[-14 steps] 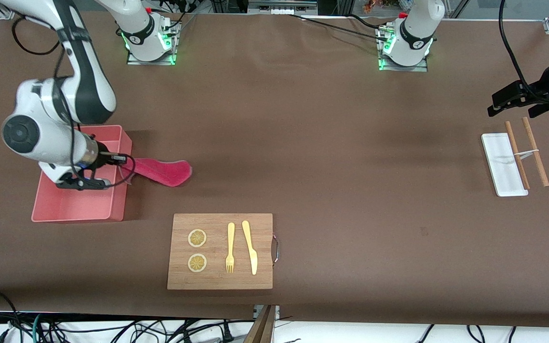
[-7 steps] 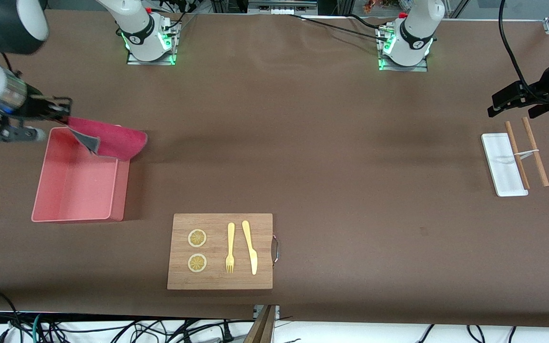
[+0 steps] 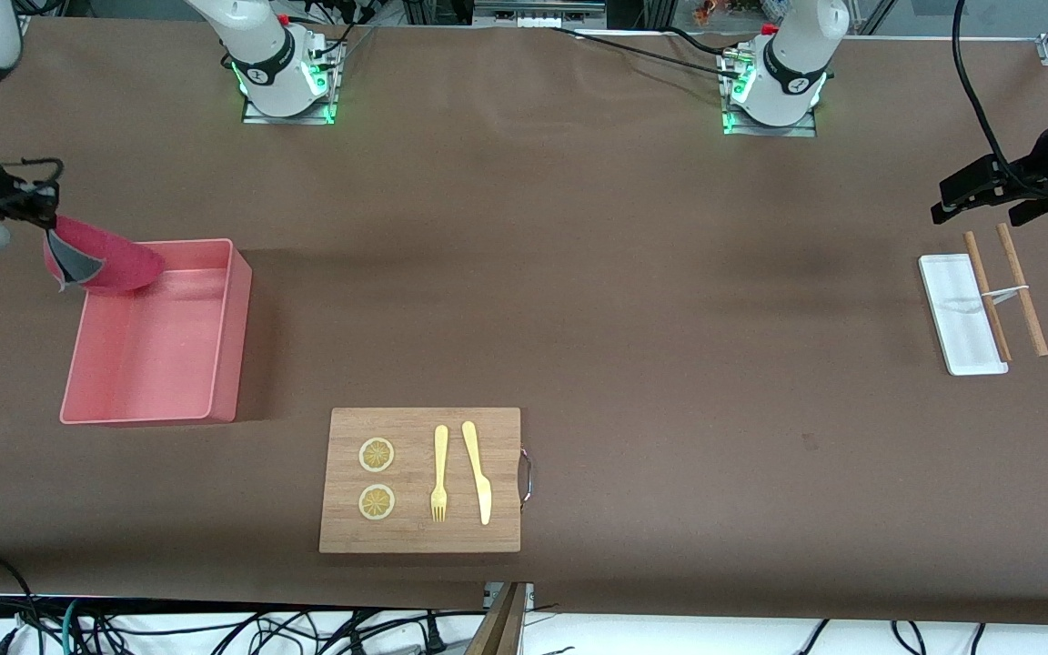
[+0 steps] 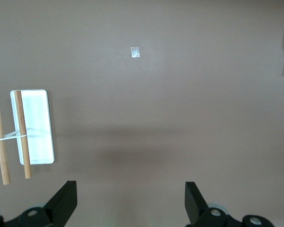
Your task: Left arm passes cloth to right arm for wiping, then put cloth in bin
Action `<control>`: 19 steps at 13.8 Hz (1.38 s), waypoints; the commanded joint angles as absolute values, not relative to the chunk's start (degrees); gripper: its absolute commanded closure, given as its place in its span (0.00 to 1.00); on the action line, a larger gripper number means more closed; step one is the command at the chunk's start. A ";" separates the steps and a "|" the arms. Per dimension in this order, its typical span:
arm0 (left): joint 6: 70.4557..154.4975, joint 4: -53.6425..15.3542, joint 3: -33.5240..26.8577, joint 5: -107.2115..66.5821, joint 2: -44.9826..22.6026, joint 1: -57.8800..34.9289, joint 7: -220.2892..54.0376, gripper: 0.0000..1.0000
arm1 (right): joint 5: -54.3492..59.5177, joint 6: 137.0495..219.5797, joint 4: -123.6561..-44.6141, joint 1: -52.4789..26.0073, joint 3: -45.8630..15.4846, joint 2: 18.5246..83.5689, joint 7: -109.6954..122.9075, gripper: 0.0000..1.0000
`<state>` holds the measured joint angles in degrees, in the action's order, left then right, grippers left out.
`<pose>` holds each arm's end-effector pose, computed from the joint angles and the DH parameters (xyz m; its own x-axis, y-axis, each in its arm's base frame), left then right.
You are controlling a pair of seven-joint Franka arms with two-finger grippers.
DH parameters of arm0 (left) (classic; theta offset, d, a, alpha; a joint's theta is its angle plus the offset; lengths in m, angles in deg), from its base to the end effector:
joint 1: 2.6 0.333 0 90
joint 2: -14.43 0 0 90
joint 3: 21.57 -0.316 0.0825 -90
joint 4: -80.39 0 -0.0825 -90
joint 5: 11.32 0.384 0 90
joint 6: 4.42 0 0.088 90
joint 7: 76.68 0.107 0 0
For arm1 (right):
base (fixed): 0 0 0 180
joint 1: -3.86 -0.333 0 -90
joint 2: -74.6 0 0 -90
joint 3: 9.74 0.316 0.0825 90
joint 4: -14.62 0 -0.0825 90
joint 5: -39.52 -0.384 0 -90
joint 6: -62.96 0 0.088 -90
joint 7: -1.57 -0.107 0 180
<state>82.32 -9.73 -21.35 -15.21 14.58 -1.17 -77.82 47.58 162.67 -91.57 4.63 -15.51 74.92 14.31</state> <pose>0.5475 0.0040 0.6204 0.9977 0.0371 -0.0576 0.0409 -0.9969 0.0667 0.5439 -0.0752 0.5088 0.9821 0.1305 -0.1359 0.1455 -0.9836 0.1070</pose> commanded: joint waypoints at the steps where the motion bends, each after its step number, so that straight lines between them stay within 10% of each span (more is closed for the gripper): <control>1: 83.03 -10.31 -20.78 -14.84 15.22 -0.49 -77.29 0.00 | 48.04 166.31 -90.76 5.01 -15.01 70.57 14.32 1.00; 7: 83.12 -10.13 -20.78 -14.84 14.78 -0.49 -77.29 0.00 | 47.25 171.15 -91.46 4.83 -14.57 66.43 6.58 1.00; 9: 83.12 -10.13 -20.78 -14.75 14.78 -0.49 -77.29 0.00 | 45.25 171.33 -91.55 4.83 -14.49 66.42 7.37 0.01; 19: 82.59 -10.22 -20.69 -14.75 14.87 -0.49 -76.85 0.00 | 43.83 163.69 -91.11 4.83 -9.57 76.69 2.54 0.00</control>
